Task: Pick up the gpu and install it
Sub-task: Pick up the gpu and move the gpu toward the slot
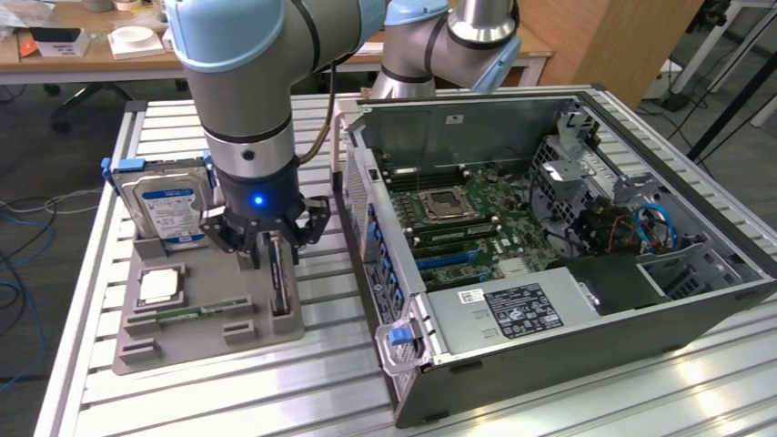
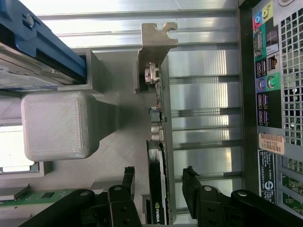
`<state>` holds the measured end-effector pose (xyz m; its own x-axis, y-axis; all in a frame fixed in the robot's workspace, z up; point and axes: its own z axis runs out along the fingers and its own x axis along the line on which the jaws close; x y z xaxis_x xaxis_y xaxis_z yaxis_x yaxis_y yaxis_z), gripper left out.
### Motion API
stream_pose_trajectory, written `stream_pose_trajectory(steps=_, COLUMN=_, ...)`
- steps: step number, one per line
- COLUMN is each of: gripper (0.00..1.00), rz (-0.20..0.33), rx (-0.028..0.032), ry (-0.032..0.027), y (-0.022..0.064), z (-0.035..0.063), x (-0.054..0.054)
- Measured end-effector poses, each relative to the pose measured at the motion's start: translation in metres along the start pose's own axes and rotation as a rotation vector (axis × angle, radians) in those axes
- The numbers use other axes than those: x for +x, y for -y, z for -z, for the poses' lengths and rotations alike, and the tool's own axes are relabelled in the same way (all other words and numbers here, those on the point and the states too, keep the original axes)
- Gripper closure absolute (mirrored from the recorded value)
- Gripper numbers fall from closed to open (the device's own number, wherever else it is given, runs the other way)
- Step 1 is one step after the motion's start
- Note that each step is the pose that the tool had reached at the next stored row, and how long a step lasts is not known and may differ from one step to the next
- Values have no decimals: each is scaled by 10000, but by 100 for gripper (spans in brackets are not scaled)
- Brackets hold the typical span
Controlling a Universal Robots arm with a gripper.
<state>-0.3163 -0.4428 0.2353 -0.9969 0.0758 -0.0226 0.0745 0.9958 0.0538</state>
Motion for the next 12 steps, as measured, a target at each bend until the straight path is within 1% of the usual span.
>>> stream_pose_trajectory(steps=5, gripper=47, rz=0, rx=0, ry=1, y=0, z=0, x=0)
stream_pose_trajectory(steps=6, gripper=49, rz=0, rx=0, ry=0, y=0, z=0, x=0)
stream_pose_trajectory(steps=8, gripper=61, rz=0, rx=0, ry=1, y=0, z=0, x=0)
stream_pose_trajectory(steps=9, gripper=61, rz=0, rx=0, ry=0, y=0, z=0, x=0)
stream_pose_trajectory(steps=10, gripper=67, rz=0, rx=0, ry=0, y=0, z=0, x=0)
stream_pose_trajectory(steps=12, gripper=67, rz=0, rx=0, ry=1, y=0, z=0, x=0)
